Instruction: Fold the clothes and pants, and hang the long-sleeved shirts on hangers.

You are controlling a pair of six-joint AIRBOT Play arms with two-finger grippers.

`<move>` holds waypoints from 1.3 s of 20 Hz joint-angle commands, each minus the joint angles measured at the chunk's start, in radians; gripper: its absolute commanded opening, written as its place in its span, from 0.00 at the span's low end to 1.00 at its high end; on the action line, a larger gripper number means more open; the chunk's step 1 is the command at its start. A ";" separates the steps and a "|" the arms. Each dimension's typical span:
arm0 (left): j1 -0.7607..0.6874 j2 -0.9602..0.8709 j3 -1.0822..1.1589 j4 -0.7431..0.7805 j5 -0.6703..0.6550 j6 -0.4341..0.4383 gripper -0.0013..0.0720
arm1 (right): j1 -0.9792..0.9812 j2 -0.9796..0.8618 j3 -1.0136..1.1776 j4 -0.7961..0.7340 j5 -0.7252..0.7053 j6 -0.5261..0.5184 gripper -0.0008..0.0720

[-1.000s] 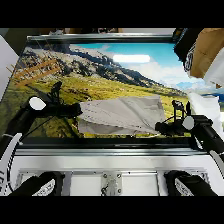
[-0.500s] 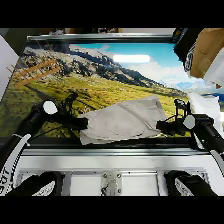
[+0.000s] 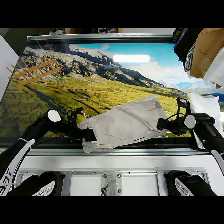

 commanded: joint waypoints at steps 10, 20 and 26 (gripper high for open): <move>0.121 0.384 0.118 -0.052 -0.075 -0.121 0.31 | -0.572 -0.293 0.304 0.514 0.232 -0.636 0.91; 0.121 0.453 0.118 -0.054 0.082 -0.154 0.04 | -0.529 -0.771 0.472 0.673 0.299 -0.887 0.91; 0.121 0.453 0.118 -0.053 0.082 -0.154 0.04 | -0.384 -0.806 0.479 0.674 0.336 -0.912 0.91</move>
